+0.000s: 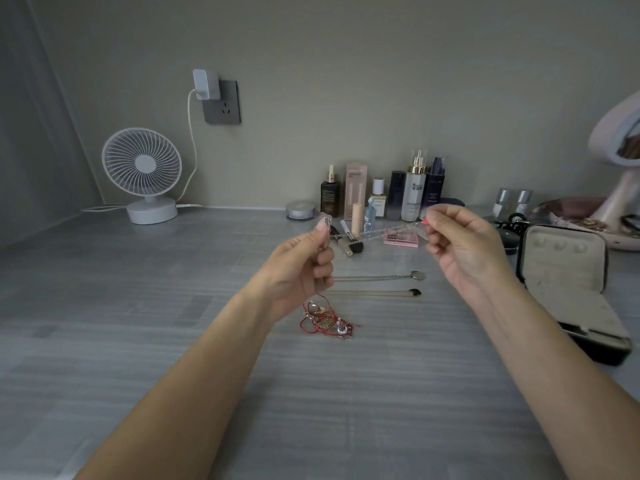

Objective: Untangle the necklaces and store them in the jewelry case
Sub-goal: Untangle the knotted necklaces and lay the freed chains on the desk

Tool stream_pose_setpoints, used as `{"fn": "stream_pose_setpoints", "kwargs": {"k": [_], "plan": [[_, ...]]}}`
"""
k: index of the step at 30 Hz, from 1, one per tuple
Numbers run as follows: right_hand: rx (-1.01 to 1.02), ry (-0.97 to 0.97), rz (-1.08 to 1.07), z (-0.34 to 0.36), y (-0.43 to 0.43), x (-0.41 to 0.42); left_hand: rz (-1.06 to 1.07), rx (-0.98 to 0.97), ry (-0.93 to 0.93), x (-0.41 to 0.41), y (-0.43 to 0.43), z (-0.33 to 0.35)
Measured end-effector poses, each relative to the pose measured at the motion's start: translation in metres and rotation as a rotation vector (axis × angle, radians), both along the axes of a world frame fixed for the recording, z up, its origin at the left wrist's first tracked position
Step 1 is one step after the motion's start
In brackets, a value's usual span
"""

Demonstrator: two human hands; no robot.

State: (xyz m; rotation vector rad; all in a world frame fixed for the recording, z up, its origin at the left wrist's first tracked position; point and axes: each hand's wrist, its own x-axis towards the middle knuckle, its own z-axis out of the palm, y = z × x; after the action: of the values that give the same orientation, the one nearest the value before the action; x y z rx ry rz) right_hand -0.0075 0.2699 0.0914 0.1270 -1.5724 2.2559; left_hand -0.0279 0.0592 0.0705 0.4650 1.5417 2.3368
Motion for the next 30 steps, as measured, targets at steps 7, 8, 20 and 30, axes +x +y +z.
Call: {"fn": "stream_pose_setpoints", "kwargs": {"k": [7, 8, 20, 30], "plan": [[-0.027, -0.009, -0.007, 0.001, 0.004, -0.001, 0.040, 0.135, 0.002, -0.007, -0.021, 0.010], [-0.029, -0.011, -0.008, 0.001, 0.004, -0.001, 0.041, 0.136, 0.002, -0.008, -0.023, 0.011], [-0.099, 0.019, -0.040, 0.005, 0.009, 0.000, 0.143, -0.184, 0.019, -0.017, -0.039, 0.006], [-0.002, -0.058, -0.153, -0.001, 0.021, -0.006, 0.115, -0.525, -0.030, -0.025, -0.032, -0.017]]}}
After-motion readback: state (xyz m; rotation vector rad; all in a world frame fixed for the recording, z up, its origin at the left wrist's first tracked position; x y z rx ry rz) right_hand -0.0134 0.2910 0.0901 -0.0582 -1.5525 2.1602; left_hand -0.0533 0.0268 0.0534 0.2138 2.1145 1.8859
